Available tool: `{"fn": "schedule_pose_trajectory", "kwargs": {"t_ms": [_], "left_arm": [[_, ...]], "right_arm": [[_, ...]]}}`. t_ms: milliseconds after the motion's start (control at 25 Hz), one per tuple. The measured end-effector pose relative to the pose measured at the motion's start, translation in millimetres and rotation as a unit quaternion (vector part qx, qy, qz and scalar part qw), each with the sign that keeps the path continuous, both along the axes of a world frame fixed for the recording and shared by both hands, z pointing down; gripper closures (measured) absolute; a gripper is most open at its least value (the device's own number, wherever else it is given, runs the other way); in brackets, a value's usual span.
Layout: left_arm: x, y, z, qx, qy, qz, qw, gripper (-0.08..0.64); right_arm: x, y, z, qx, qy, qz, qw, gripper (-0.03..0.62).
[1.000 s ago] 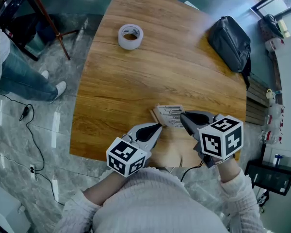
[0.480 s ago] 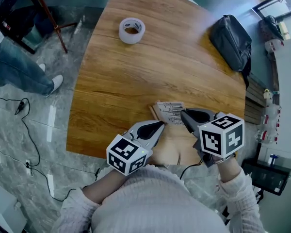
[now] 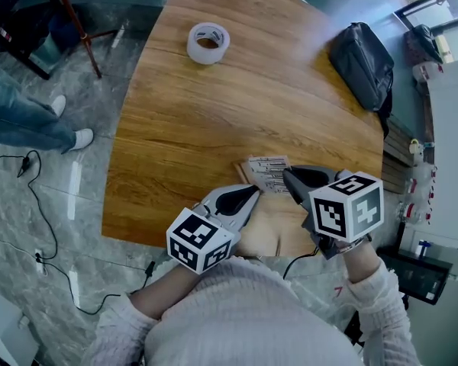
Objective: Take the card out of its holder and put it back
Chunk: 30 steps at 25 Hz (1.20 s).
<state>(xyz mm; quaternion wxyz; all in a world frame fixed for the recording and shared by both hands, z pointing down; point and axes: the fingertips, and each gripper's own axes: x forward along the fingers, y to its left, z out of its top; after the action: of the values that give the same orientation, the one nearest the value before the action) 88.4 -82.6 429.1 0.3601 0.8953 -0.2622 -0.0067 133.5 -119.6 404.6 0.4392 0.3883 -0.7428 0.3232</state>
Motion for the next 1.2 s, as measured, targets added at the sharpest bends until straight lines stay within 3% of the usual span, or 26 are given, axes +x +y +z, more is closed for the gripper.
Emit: {"fn": "schedule_pose_trajectory", "kwargs": {"t_ms": [360,1000,1200], "left_arm": [[-3.4,5.4,8.5,-0.012,-0.005,0.008,0.9999,0.552],[-9.4,11.7,20.8,-0.031,-0.02,0.015,0.9992,0.552],[-7.6,11.1,17.7,-0.021,-0.03,0.022,0.9991,0.552]], "right_arm": [[-8.9,-2.7,16.2,-0.01,0.002,0.006,1.0,0.58],[-18.2,-1.9,41.1,-0.022,-0.044,0.011,0.999,0.554],[-20.4,0.6,27.8,-0.012,-0.067,0.015,0.998,0.494]]}}
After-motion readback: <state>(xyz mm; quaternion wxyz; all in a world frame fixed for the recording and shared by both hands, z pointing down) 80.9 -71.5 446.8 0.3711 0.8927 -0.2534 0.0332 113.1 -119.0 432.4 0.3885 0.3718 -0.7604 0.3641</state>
